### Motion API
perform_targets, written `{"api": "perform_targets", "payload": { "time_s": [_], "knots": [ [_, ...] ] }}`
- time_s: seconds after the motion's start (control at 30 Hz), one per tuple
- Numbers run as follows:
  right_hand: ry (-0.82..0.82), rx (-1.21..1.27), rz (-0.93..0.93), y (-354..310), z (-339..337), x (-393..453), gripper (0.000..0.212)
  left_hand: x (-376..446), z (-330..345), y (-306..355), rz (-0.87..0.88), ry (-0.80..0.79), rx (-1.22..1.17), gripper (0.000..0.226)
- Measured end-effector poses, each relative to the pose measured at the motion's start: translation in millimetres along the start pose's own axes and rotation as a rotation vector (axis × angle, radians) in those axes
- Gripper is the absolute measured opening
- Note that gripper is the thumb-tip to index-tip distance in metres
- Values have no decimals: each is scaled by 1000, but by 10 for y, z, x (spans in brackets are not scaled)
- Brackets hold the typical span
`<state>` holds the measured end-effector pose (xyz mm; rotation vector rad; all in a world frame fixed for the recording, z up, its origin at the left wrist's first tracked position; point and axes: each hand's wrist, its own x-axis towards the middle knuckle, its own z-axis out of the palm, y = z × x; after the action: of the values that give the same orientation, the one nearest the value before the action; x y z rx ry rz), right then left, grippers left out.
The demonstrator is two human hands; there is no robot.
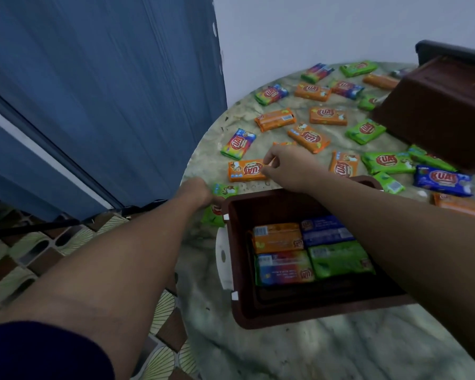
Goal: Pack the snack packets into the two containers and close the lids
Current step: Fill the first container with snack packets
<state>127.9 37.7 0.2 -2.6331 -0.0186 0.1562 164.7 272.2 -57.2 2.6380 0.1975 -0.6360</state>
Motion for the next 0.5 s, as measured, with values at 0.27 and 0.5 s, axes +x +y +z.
{"api": "perform_targets", "payload": {
  "time_s": [0.27, 0.5],
  "knots": [
    [-108, -84, 30, -122, 151, 251, 33, 82, 62, 25, -21, -110, -249, 49],
    [-199, -151, 27, -188, 201, 423, 49, 91, -68, 189, 105, 9, -313, 27]
  ]
}}
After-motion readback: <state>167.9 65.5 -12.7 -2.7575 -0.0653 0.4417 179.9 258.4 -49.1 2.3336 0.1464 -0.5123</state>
